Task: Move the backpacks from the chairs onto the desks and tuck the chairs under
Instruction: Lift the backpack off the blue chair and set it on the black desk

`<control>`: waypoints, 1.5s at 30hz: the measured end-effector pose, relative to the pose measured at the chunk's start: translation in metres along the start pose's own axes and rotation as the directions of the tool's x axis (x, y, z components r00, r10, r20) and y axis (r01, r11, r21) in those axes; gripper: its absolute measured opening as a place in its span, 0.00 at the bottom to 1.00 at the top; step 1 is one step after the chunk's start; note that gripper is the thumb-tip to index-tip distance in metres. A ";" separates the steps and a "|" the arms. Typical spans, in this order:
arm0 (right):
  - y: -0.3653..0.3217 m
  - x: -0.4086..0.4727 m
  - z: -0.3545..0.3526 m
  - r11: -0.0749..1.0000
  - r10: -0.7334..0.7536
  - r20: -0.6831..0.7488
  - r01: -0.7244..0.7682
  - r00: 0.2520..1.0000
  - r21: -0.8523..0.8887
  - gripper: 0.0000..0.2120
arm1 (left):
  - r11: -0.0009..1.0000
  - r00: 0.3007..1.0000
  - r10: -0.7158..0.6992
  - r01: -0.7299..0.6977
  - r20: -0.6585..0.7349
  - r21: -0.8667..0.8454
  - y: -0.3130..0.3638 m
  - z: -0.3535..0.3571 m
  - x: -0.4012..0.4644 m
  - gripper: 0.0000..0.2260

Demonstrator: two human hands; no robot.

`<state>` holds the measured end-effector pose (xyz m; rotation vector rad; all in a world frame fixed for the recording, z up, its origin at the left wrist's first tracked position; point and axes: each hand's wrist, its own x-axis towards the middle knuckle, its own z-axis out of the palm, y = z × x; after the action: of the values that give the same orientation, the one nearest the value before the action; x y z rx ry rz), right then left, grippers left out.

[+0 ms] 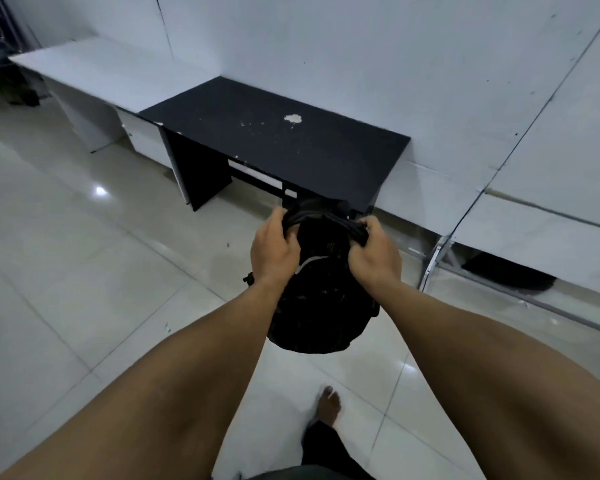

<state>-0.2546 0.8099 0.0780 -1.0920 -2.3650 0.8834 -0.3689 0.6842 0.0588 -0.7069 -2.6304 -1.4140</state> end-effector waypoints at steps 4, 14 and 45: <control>-0.020 0.062 0.001 0.999 -0.034 -0.017 0.035 0.999 0.033 0.10 | 0.999 0.996 0.010 -0.015 -0.085 -0.052 0.015 0.021 0.064 0.05; -0.080 0.227 -0.010 0.982 -0.037 -0.101 0.055 0.994 0.180 0.05 | 0.997 0.964 0.052 -0.063 -0.262 -0.033 0.064 0.064 0.222 0.07; -0.071 0.621 -0.039 0.982 0.147 -0.397 -0.085 0.906 0.168 0.05 | 0.934 0.935 0.353 -0.352 0.013 -0.061 0.162 0.271 0.596 0.08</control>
<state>-0.6564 1.2736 0.2055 -1.2304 -1.8796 0.7663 -0.7904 1.1938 0.1921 -1.1415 -2.3276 -1.3830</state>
